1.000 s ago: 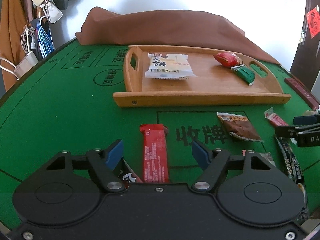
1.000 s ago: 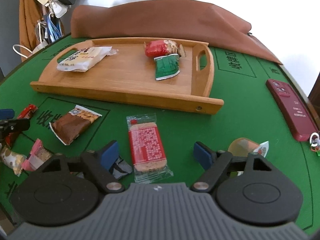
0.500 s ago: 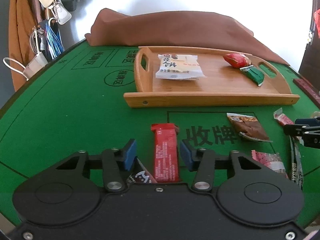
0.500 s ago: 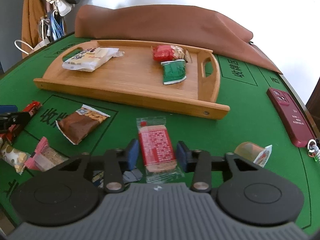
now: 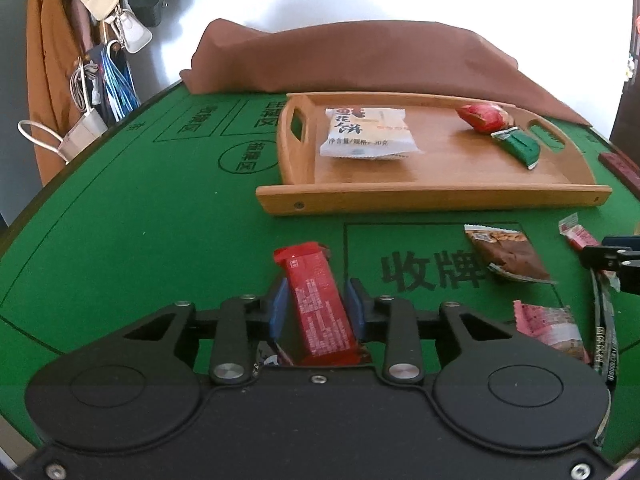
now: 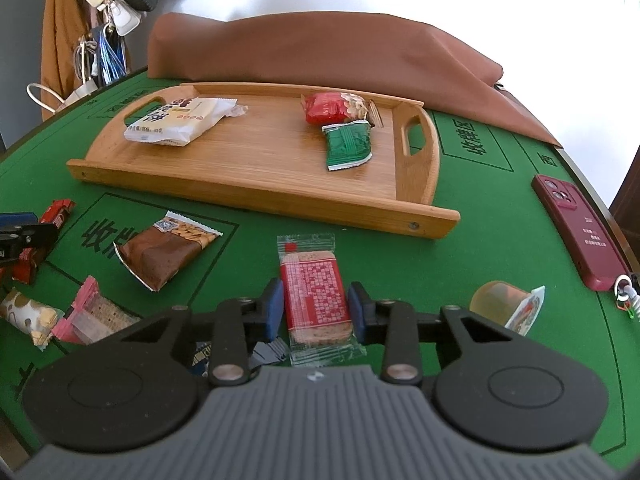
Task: Organize snacks
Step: 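Grasp the red stick packet with the left tool while the right tool grasps the red-and-white wafer packet, then carry the red stick packet and wafer packet over the tray with both tools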
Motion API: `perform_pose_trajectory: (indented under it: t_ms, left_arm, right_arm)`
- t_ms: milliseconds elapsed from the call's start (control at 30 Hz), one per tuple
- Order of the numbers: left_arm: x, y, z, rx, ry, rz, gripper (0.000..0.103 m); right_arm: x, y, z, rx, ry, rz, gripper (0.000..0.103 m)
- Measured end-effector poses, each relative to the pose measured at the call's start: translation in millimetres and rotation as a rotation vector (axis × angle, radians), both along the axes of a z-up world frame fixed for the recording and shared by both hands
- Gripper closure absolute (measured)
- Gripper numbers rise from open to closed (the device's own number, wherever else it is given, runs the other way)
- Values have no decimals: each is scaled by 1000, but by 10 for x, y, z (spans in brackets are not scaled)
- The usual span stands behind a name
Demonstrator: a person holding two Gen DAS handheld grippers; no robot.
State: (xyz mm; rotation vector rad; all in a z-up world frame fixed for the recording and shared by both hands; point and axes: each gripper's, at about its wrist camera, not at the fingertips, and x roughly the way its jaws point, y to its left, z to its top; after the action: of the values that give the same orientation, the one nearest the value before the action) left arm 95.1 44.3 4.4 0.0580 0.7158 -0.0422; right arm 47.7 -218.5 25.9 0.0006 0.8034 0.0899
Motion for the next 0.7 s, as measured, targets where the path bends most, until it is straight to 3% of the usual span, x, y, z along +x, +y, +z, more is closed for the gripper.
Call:
perform_pose_trajectory:
  t_ms: [100, 167, 400, 700]
  left_arm:
    - [75, 4, -18, -28, 28, 1, 70]
    - [98, 3, -25, -55, 36, -4, 80]
    - [7, -178, 96, -30, -6, -58, 80]
    - [186, -197, 397, -76, -24, -90, 80]
  right_arm:
    - [-1, 10, 0, -4, -2, 3, 63]
    - [3, 7, -1, -1, -2, 2, 63]
    - [-38, -32, 105, 22, -30, 7, 64]
    - [103, -165, 332, 68, -69, -12, 64]
